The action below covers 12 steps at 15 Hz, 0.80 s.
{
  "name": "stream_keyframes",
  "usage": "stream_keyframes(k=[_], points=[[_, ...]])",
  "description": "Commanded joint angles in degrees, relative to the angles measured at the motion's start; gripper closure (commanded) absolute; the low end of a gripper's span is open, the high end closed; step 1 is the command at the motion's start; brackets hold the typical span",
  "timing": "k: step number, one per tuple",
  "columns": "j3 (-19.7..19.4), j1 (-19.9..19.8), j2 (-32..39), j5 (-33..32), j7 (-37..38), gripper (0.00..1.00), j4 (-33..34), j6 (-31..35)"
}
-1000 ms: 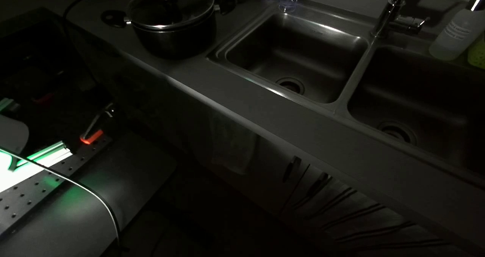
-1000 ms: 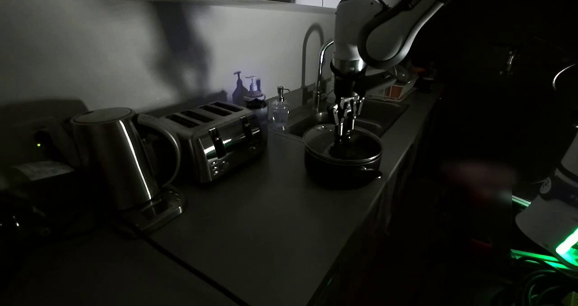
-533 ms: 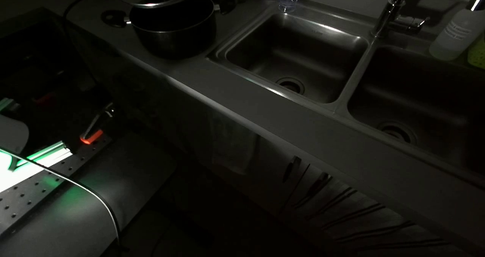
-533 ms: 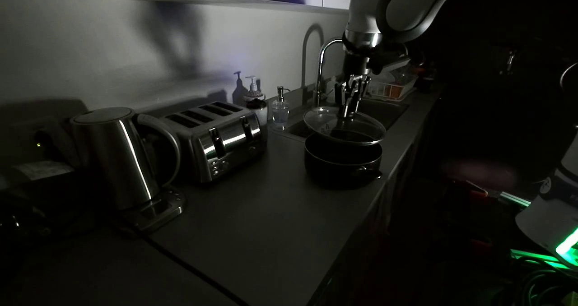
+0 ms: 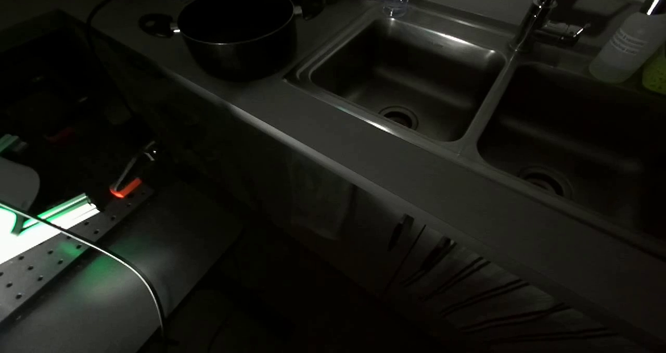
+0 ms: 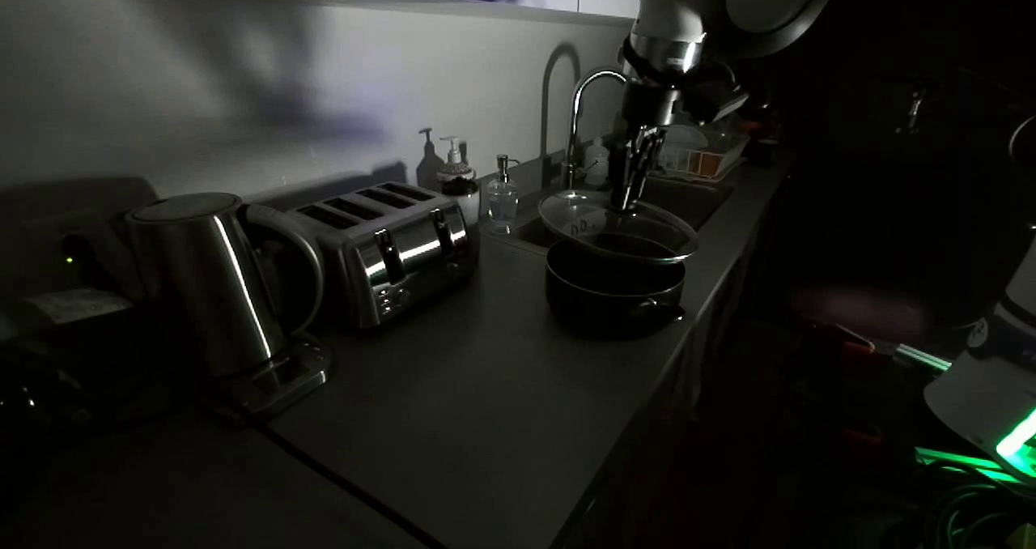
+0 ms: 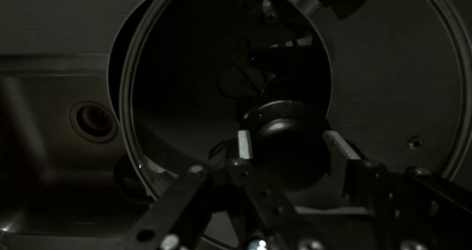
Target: Remove the glass lid from the black pot.
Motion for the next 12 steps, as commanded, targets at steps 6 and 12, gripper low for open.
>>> stream_keyframes(k=[6, 12], points=[[8.65, 5.17, -1.75, -2.18, 1.32, 0.75, 1.41, 1.48], [14.03, 6.09, 9.05, -10.79, 11.01, 0.75, 9.48, 0.69]])
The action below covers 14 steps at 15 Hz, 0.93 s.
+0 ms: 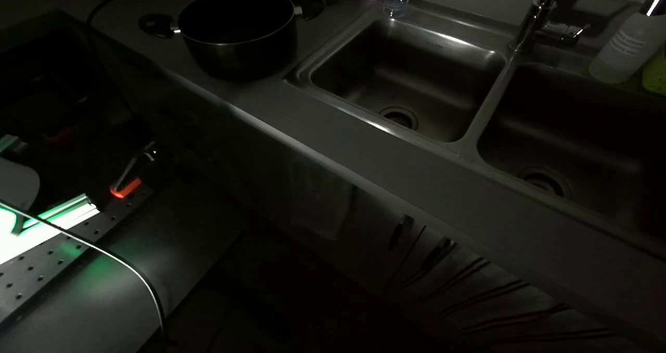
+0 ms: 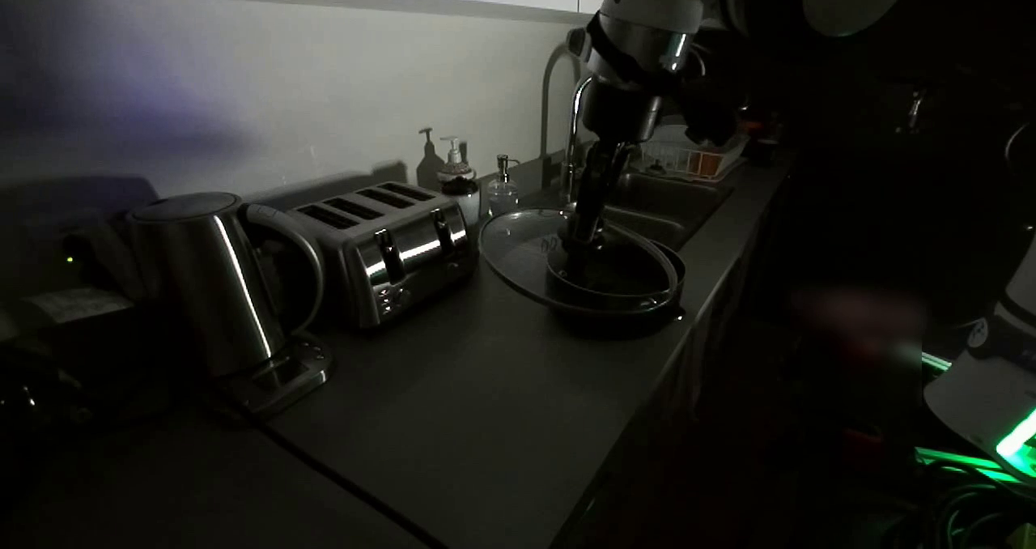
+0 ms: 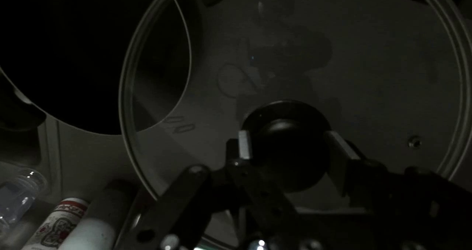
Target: Remove the glass lid from the black pot.
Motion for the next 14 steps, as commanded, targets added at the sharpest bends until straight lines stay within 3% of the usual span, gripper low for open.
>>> stream_keyframes(k=[1, 6, 14], points=[[1.41, 0.29, 9.42, -7.55, 7.6, 0.75, 7.86, -0.65], [-2.93, 4.85, 23.45, -13.45, 14.17, 0.75, 18.36, -3.24], [-10.79, 12.48, 37.6, -10.65, 12.73, 0.75, 30.19, -4.69]])
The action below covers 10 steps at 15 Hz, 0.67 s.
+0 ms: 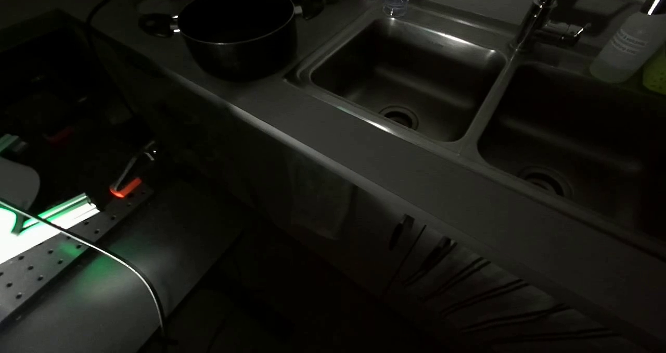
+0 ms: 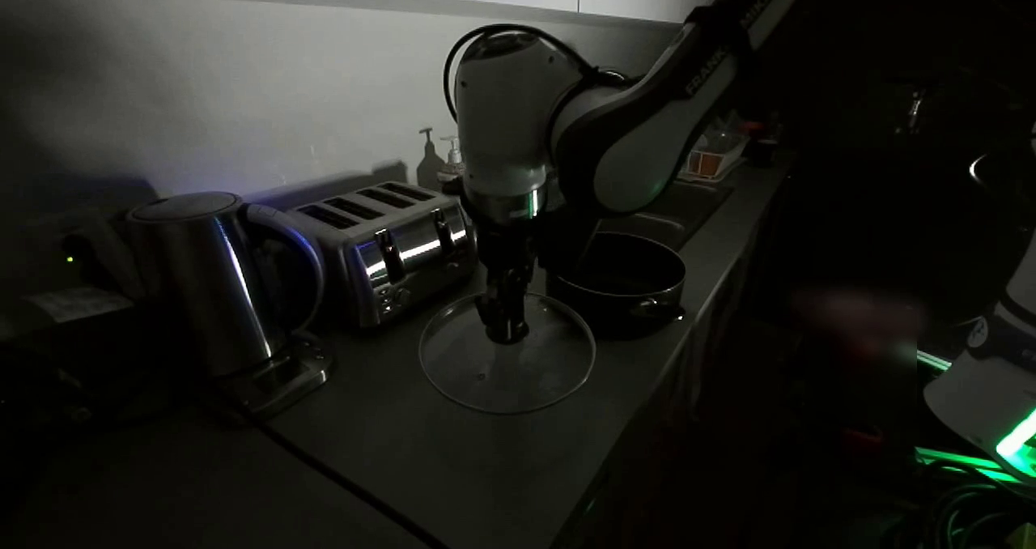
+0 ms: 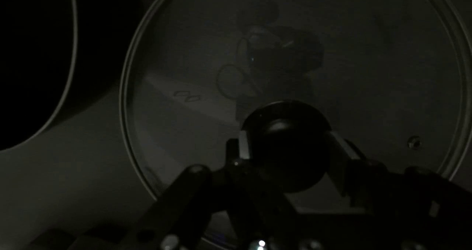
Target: Remove the glass lid from the black pot.
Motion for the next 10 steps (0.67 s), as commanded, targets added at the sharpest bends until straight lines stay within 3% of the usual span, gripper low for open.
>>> stream_keyframes(k=[1, 10], points=[[-3.16, 3.52, 4.71, 1.12, 0.03, 0.75, 6.07, -2.55], [-5.24, 4.64, 7.87, 2.58, -1.67, 0.75, 6.16, -1.61]])
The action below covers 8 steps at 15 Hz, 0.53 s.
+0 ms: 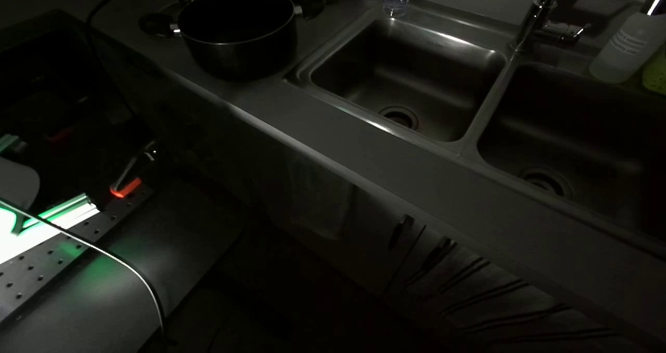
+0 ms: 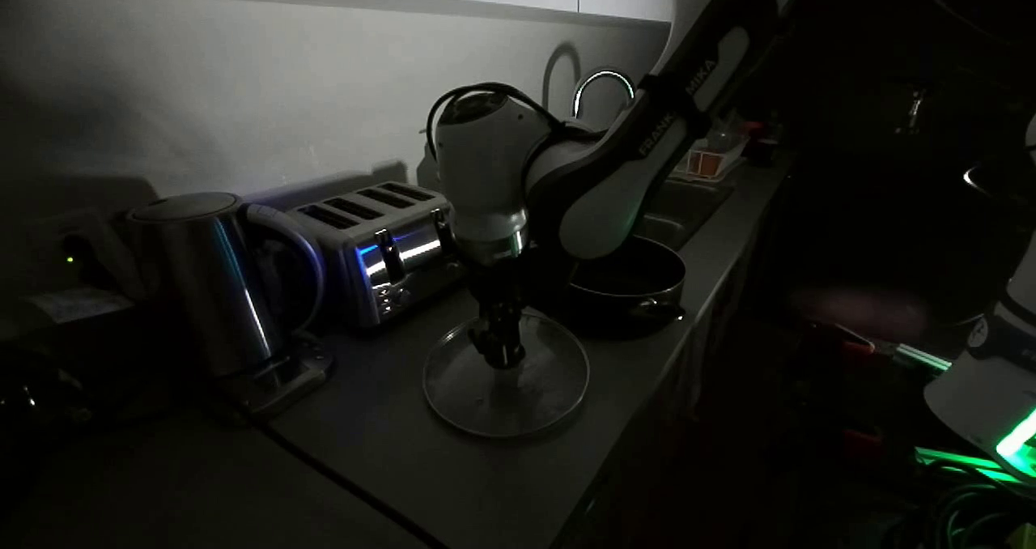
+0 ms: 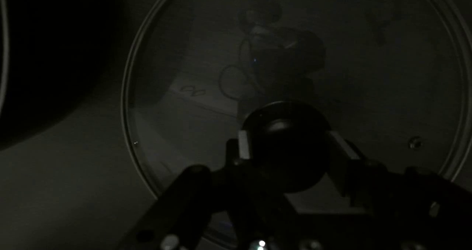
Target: Remove the glass lid from the black pot.
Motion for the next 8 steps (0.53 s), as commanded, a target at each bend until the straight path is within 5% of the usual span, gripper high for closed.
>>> stream_keyframes(k=[1, 3, 4, 5, 8], points=[[-1.17, 1.06, -0.29, 1.6, -1.63, 0.75, -0.02, -0.49], [-1.03, 0.89, -0.74, 1.71, -1.98, 0.75, -0.8, -0.11], [-0.99, 0.81, -0.98, 1.74, -2.11, 0.67, -1.2, 0.23], [-0.87, 0.64, -1.34, 1.85, -2.39, 0.25, -1.73, 0.58], [-0.49, 0.24, -2.21, 2.28, -3.2, 0.1, -3.15, 1.09]])
